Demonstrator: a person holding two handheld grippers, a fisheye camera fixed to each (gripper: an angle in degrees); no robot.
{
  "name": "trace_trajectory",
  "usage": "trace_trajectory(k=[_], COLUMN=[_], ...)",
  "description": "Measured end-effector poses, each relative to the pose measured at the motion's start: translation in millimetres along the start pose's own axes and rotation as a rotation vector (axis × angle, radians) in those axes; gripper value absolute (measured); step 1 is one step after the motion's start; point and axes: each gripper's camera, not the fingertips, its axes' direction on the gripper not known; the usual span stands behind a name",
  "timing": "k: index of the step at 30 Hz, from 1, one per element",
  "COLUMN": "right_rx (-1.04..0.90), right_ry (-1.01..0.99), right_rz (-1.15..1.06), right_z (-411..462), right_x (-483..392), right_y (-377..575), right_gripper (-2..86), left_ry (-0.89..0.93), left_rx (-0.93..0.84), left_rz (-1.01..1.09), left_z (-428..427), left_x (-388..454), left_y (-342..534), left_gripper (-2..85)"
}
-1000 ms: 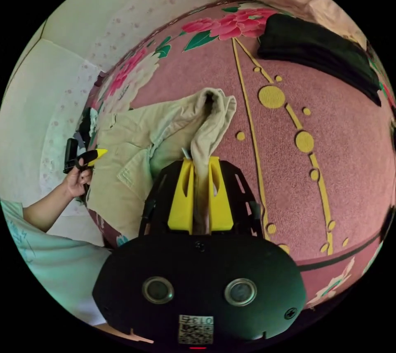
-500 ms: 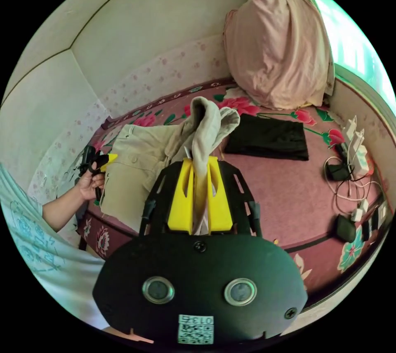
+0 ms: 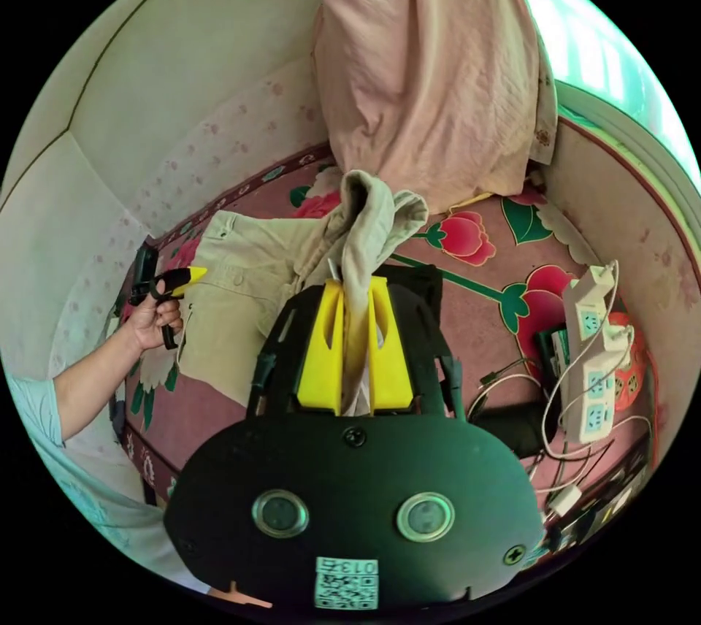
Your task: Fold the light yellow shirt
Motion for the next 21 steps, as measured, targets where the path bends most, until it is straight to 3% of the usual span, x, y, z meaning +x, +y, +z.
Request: trace_trajectory(k=[5, 12, 17, 21], right_rx=[-0.194, -0.033, 0.075, 0.304], right_ry=[0.128, 0.102, -0.015, 0.058], right_rz=[-0.036, -0.063, 0.128, -0.028], right_z=[121, 133, 84, -16], right_x=[48, 34, 34, -53], right_y=[-6, 12, 10, 20], right_gripper=[3.2, 6.6, 16.6, 17.1], left_ry=[-0.154, -0.025, 0.011, -0.044], left_rx=[-0.112, 0.004, 0.101, 0.239], left_rz=[-0.071, -0.072, -0.121, -0.154], left_z=[66, 85, 47, -26], left_x=[-63, -101, -96, -79], left_y=[-18, 10, 43, 112], left_gripper=[11.3, 11.9, 13.4, 14.0])
